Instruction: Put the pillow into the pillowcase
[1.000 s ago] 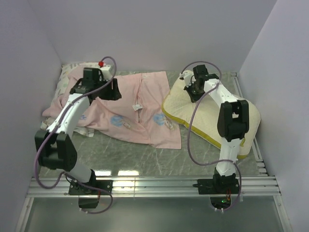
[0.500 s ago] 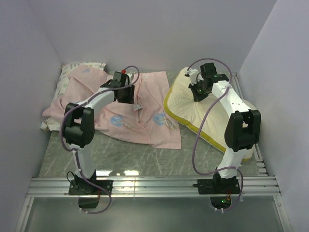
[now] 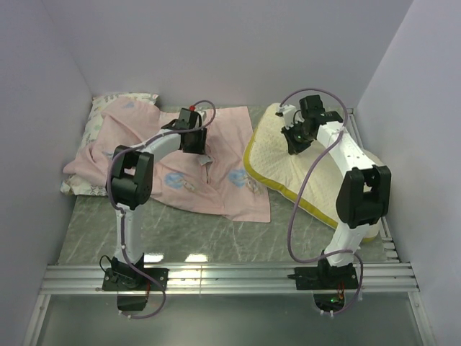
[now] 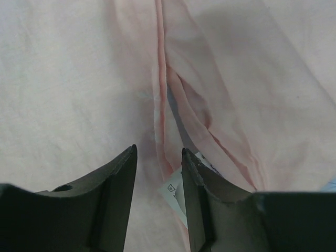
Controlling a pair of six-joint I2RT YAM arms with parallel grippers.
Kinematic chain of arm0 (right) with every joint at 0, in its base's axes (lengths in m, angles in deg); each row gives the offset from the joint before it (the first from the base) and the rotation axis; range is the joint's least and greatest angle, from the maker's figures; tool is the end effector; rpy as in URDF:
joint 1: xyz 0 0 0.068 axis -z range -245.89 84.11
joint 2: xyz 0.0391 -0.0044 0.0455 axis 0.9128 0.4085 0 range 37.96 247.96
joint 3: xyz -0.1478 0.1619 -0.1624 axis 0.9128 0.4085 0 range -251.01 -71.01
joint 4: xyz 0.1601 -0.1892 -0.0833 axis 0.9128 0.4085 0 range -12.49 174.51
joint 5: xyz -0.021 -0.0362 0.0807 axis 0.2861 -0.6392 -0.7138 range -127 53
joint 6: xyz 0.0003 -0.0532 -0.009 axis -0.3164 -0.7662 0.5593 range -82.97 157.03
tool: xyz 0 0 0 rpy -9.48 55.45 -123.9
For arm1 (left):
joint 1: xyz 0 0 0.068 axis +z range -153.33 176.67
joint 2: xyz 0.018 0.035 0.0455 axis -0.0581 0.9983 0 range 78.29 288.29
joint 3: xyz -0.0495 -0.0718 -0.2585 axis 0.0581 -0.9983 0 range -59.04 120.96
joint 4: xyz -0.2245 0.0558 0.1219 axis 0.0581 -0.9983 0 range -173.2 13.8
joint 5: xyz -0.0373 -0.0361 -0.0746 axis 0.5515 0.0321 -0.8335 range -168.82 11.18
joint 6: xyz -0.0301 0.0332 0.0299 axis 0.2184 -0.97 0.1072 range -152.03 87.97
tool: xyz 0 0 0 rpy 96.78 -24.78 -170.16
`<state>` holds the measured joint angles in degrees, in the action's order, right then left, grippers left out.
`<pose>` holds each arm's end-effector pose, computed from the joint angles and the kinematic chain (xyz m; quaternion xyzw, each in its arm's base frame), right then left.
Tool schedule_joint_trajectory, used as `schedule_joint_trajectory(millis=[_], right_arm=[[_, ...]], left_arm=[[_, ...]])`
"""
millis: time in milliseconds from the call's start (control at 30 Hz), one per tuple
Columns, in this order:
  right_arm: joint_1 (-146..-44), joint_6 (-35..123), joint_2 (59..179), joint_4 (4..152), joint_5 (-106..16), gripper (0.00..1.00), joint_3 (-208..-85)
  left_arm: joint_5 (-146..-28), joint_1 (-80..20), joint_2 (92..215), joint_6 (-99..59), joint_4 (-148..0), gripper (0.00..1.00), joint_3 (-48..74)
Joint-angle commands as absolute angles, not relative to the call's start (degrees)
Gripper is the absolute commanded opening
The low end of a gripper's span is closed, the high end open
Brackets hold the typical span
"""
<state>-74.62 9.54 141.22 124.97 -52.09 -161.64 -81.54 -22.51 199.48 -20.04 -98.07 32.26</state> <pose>0.3808 0.0679 0.2815 -0.3299 0.8998 0.0835 0.2731 0.4404 -0.1550 0.1833 0.0670 0.9422 -0.1097 0.3094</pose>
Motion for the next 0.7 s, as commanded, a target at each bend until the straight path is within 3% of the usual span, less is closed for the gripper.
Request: schedule_joint_trajectory(millis=[0,267,533,667], right_arm=[[-74.2,10.8,135.5,125.0,-54.5,0.0,-162.9],[-77.0,11.7,135.2,126.0,-58.1,0.0,-162.4],[-85.7,14.7,139.5,120.1,-56.6,0.0,-157.9],[-90.0,15.1,142.4,118.3,-56.2,0.0,-153.0]], left_arm=[[-78.9,-22.8,200.3,-18.8,-97.8,0.45,35.1],[-81.1,-24.0,200.8,-20.3,-99.0,0.34,33.6],[-84.6,-24.3,199.0,-20.9,-101.3,0.01,30.2],[-88.6,-24.3,194.1,-21.3,-102.5,0.0,26.2]])
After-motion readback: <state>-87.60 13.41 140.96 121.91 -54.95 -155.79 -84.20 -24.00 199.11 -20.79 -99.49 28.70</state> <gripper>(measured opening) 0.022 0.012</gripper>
